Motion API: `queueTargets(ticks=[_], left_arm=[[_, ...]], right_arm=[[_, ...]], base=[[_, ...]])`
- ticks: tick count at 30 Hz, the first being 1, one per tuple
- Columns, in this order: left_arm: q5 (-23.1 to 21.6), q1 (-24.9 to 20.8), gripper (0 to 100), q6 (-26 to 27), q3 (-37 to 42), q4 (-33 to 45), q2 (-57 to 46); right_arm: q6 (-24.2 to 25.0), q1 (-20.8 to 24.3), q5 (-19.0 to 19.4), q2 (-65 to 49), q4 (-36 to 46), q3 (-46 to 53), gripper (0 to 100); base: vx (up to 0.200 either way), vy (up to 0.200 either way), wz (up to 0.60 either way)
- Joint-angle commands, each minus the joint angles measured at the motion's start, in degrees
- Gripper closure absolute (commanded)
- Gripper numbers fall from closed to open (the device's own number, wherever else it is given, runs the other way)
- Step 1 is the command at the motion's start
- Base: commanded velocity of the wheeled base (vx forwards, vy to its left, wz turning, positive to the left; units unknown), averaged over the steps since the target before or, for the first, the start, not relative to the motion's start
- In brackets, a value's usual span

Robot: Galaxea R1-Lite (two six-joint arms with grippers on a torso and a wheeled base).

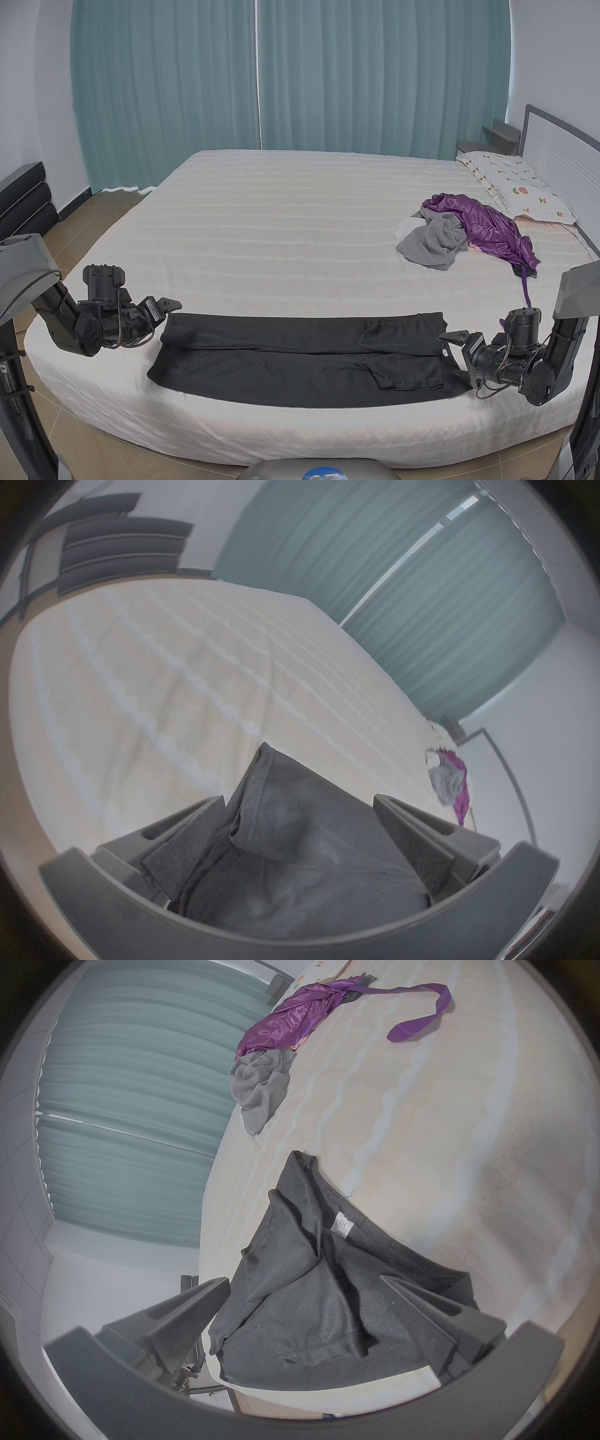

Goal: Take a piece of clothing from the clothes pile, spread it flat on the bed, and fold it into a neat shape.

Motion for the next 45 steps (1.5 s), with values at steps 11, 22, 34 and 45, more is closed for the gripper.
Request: queueTargets(ticks=[11,22,34,45], left_arm=[[-3.64,0.67,0,12.39,-3.12,0.54,9.63],[-4.78,0.41,0,12.57,-3.04,0.37,9.98],[-4.17,0.23,100,13.62,-0.75,-1.66,9.28],[-3.90,0.23,100,13.01,1.09,-2.97,6.64]], right_arm=[[-0.13,0.42,-0.03,0.68,-0.79,0.16,0],[-0.13,0.42,-0.03,0.68,-0.79,0.16,0],[-0.30,0.51,0.06,0.68,-0.79,0.60,0],[-0.30,0.33,0.06,0.68,-0.79,0.51,0]], base=[[0.000,0.000,0.00],[0.000,0.000,0.00],[0.000,0.000,0.00],[0.000,0.000,0.00]])
